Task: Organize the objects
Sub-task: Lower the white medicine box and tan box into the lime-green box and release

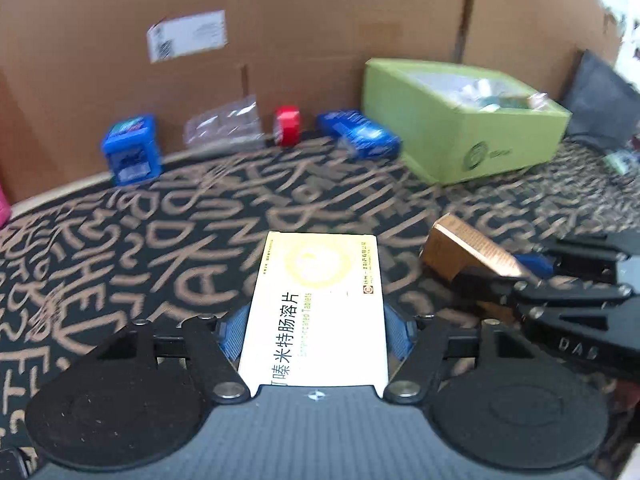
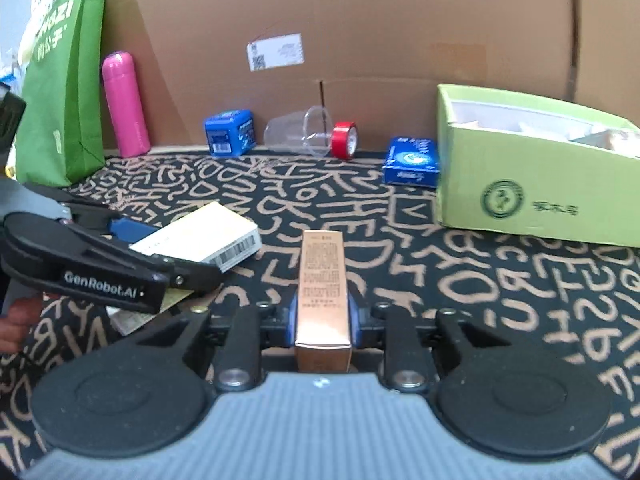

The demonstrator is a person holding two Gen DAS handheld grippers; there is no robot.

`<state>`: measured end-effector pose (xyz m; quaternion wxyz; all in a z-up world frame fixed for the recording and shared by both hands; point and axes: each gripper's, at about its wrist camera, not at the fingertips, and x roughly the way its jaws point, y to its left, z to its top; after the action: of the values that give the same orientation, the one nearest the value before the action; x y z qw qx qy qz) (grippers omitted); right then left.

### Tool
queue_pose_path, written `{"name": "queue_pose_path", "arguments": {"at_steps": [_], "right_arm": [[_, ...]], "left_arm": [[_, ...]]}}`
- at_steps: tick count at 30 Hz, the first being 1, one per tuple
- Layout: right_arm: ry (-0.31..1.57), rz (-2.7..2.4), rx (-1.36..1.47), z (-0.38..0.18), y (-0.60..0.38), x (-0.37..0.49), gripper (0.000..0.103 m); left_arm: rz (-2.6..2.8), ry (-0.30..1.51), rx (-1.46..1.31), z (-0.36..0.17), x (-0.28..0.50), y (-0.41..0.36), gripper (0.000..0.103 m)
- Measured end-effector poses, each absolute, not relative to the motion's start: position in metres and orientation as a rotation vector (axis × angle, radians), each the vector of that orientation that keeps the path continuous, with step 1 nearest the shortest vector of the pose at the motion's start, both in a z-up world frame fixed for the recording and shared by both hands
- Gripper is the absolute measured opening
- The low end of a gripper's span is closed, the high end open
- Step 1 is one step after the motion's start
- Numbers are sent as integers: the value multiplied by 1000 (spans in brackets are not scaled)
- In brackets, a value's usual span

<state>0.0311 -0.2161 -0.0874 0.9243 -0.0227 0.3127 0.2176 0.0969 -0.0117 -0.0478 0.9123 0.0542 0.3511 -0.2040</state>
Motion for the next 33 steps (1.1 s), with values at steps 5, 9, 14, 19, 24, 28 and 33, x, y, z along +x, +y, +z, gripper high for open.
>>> {"name": "queue_pose_path", "arguments": {"at_steps": [5,9,14,19,24,28,33], "right_arm": [[557,403,-30,-60,-247,17,23],[460,353,-25,-28,-277,15,23],[382,245,-26,6,-319,35,24],[354,136,-12,23,-357,74,24],[373,52,36,19,-392,121,24],[410,17,86,7,-414,153,24],[484,19,133,-16,-429,177,56]], "left_arm": [[-516,637,86,-13,96,-41,69],[-572,565,81,15,106,-73,69],[-618,534,72,41,134,-123,69],[-585,553,82,46,175,-173,69],[-540,584,72,42,216,-206,69],[-539,596,74,33,235,-222,70],[-553,619,83,13,254,-228,80]]}}
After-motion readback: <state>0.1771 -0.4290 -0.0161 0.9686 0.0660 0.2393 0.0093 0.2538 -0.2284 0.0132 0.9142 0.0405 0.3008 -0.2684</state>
